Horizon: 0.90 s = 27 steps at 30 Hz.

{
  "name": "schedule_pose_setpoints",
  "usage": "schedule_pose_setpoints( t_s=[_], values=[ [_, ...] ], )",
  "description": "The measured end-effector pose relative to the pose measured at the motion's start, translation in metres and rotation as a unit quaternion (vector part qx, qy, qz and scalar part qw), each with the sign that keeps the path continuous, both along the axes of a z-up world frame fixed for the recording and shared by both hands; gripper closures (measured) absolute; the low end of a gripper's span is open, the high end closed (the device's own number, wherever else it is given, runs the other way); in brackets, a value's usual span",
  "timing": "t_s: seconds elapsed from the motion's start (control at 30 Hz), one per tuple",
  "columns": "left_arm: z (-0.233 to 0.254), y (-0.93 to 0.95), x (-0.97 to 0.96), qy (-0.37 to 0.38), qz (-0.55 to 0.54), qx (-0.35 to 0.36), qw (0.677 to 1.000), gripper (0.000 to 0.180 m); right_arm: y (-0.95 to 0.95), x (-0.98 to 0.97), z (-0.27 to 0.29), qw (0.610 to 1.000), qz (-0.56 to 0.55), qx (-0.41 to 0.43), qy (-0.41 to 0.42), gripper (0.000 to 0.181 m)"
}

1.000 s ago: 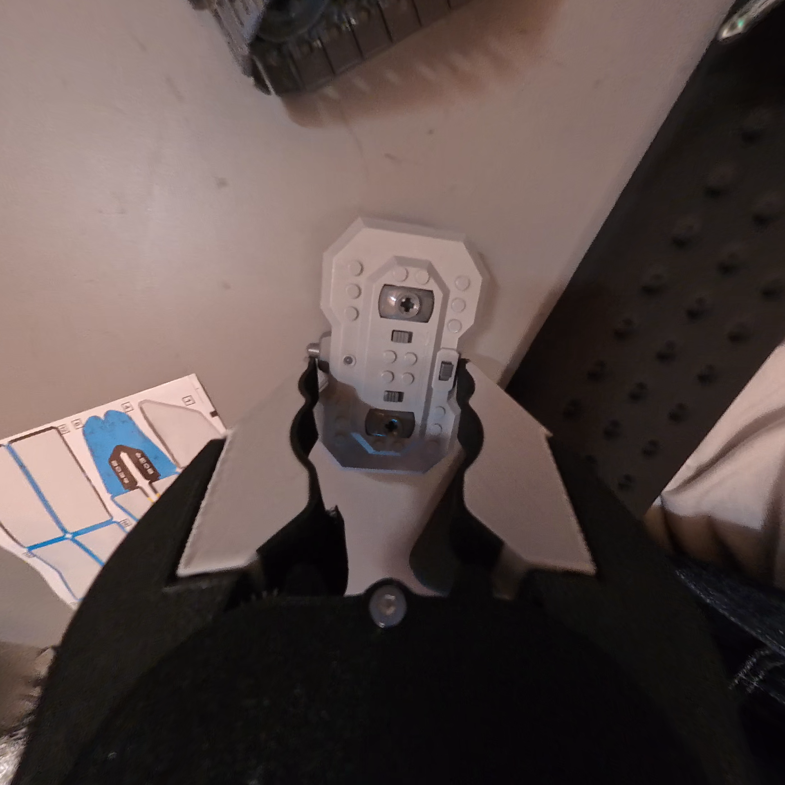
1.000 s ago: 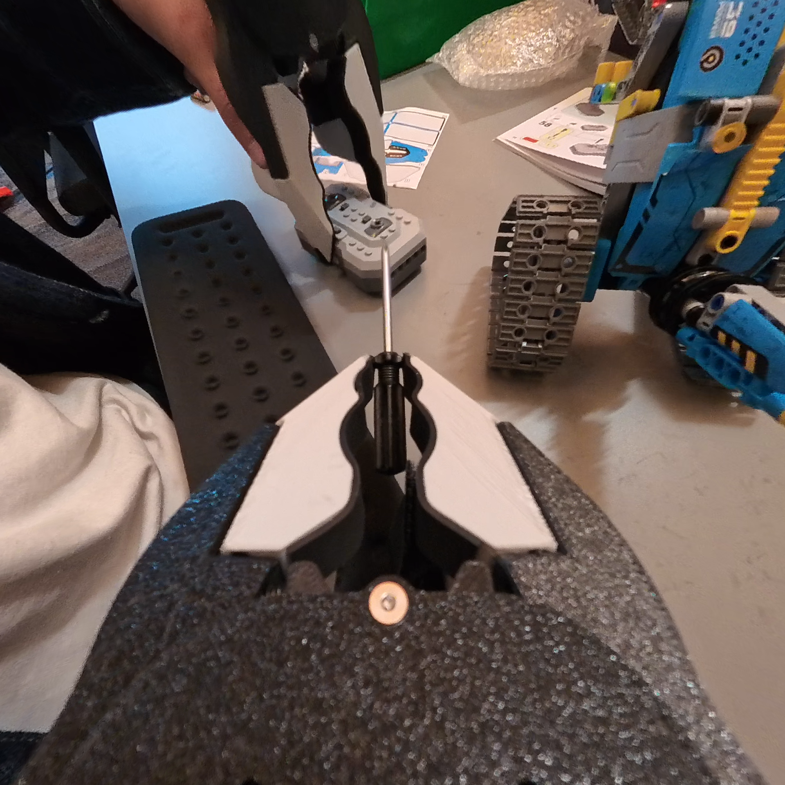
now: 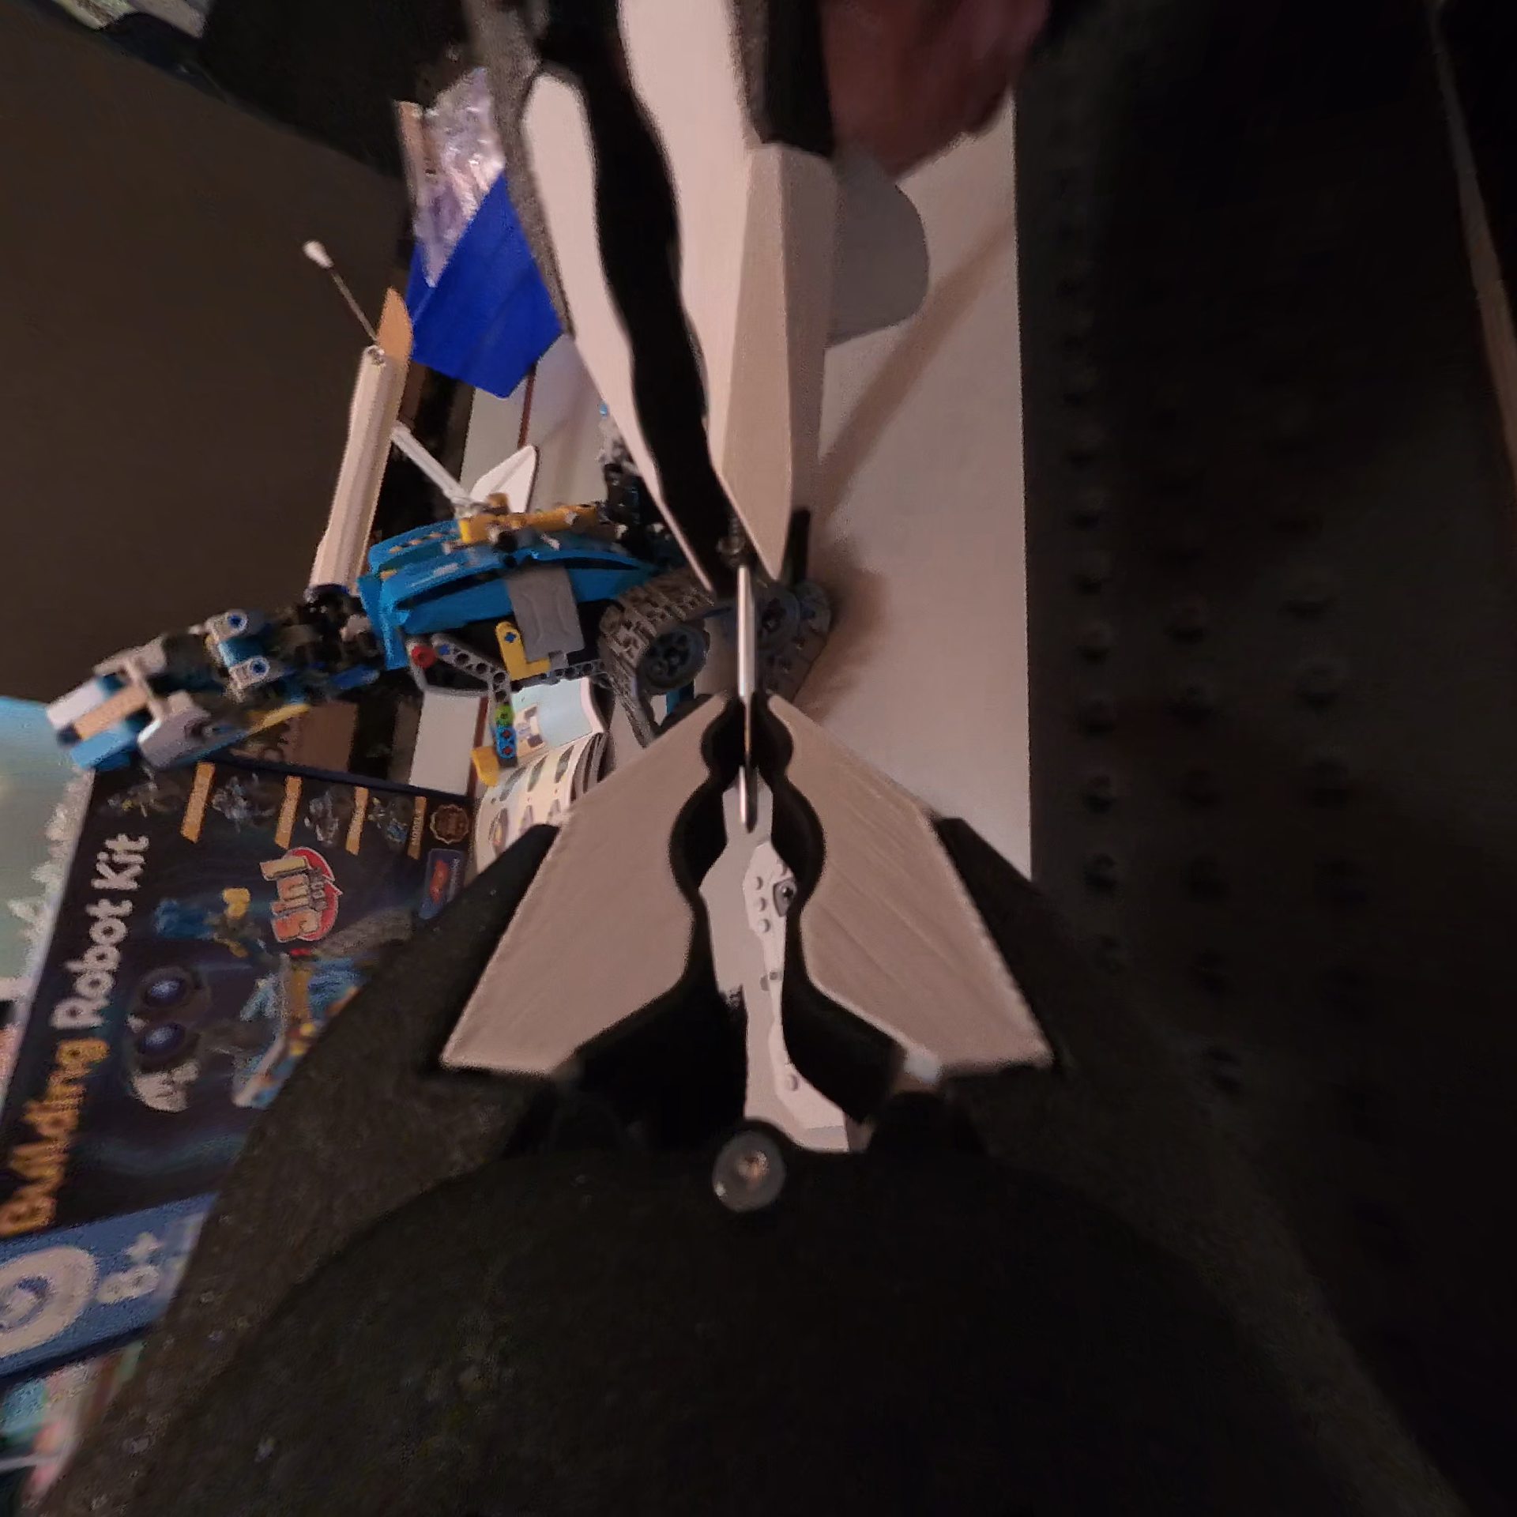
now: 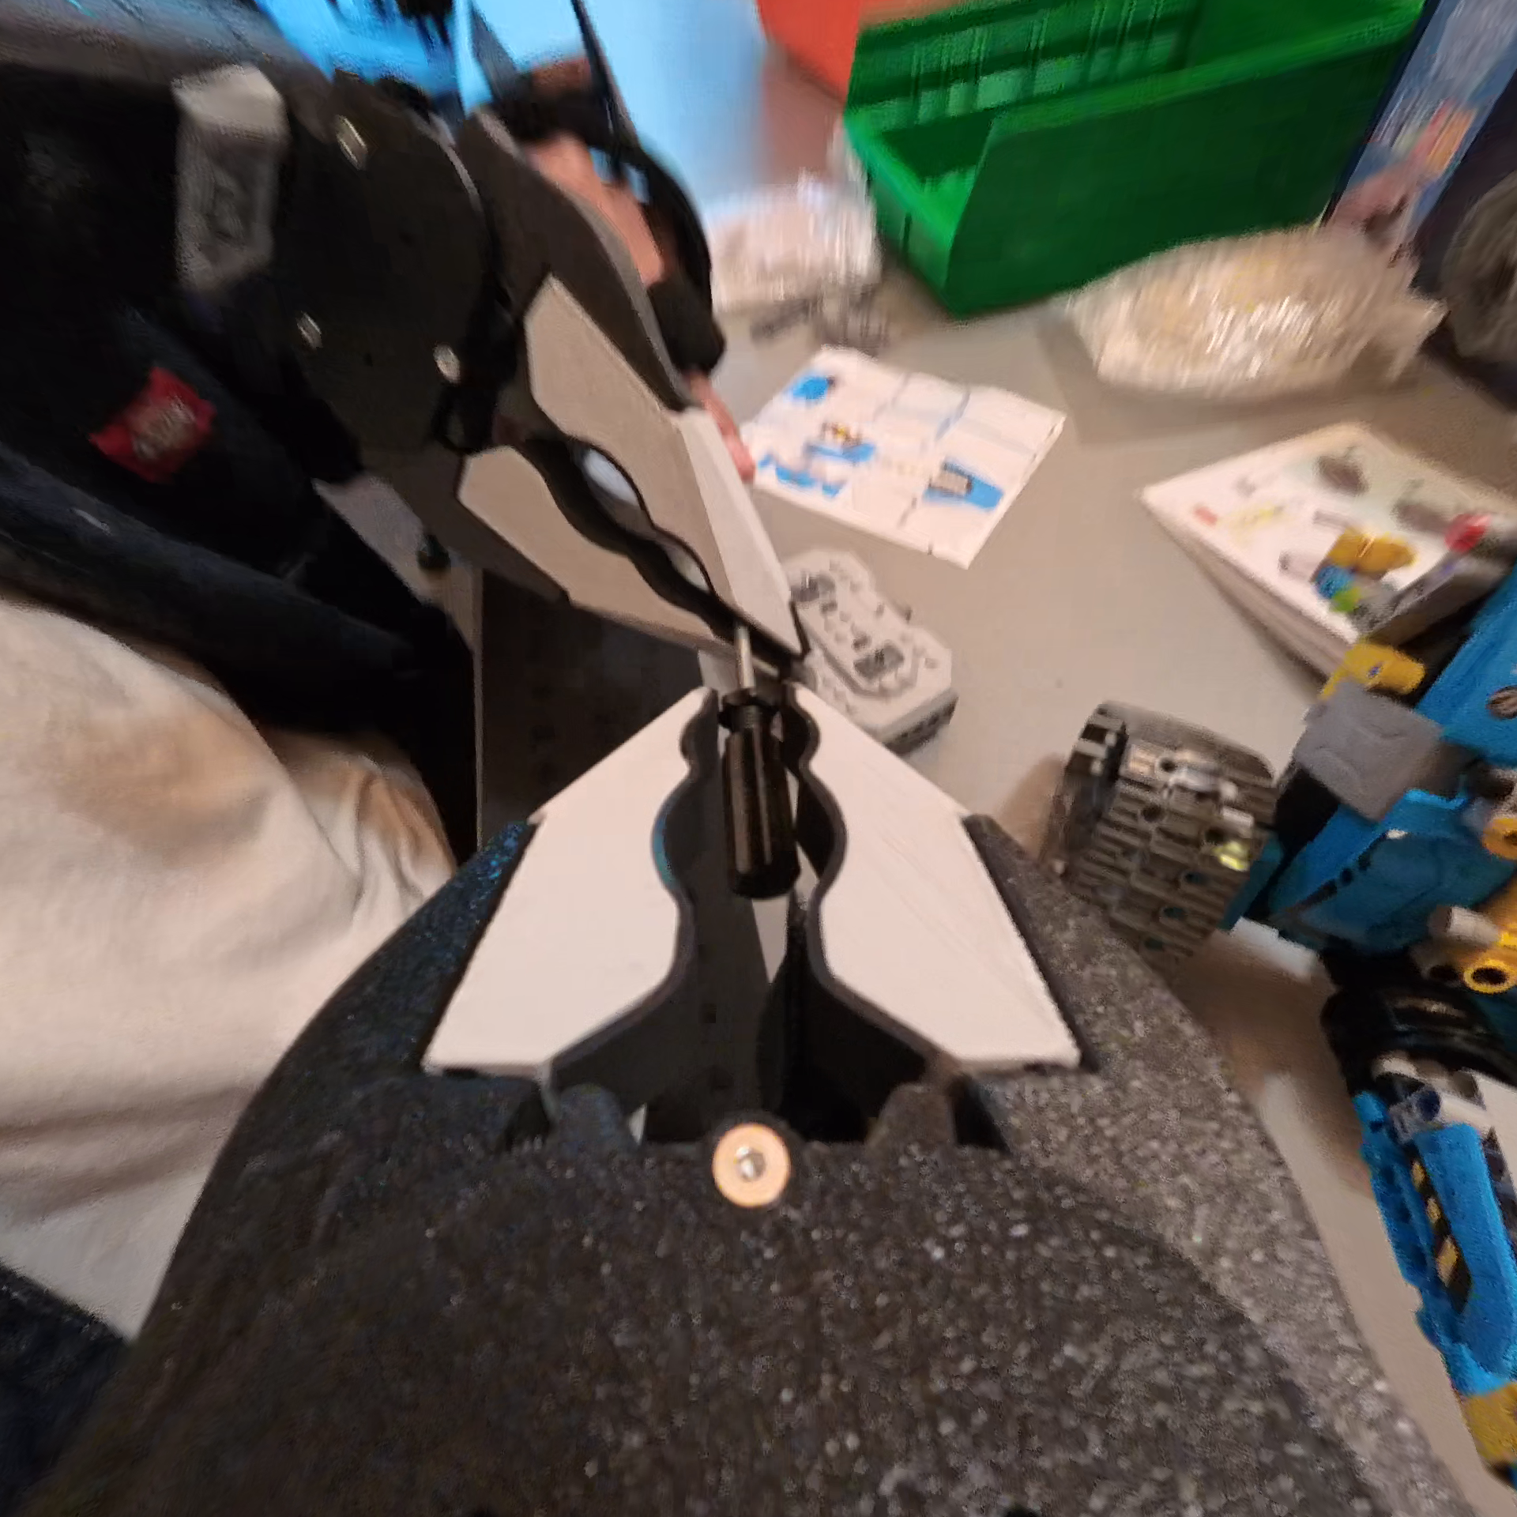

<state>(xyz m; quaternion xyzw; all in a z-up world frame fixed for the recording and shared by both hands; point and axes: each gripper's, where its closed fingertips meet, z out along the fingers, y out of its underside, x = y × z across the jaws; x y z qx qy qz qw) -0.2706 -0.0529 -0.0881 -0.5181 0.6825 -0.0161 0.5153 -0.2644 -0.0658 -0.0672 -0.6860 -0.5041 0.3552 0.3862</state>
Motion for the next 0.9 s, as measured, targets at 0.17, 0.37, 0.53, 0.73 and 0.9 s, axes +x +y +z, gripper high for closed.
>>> schedule_pose_setpoints(
  t_s=[0.17, 0.37, 0.53, 0.73, 0.9],
  values=[
    [0.011, 0.007, -0.004, -0.079, 0.041, -0.019, 0.996, 0.179, 0.004, 0.001, 0.019, 0.977, -0.017, -0.092, 0.193, 0.136],
    [0.013, 0.003, 0.001, -0.097, 0.038, -0.024, 0.994, 0.180, 0.003, -0.010, 0.020, 0.968, -0.025, -0.079, 0.235, 0.152],
    [0.013, 0.000, 0.005, -0.090, 0.032, -0.014, 0.995, 0.180, 0.002, -0.015, 0.016, 0.977, -0.016, -0.059, 0.203, 0.168],
    [0.008, -0.001, 0.003, -0.077, 0.024, -0.010, 0.997, 0.179, 0.002, -0.015, 0.007, 0.984, -0.011, -0.051, 0.169, 0.168],
    [0.005, 0.003, -0.006, -0.064, 0.031, -0.002, 0.997, 0.179, 0.003, -0.011, 0.005, 0.987, -0.018, -0.040, 0.154, 0.168]
  ],
)
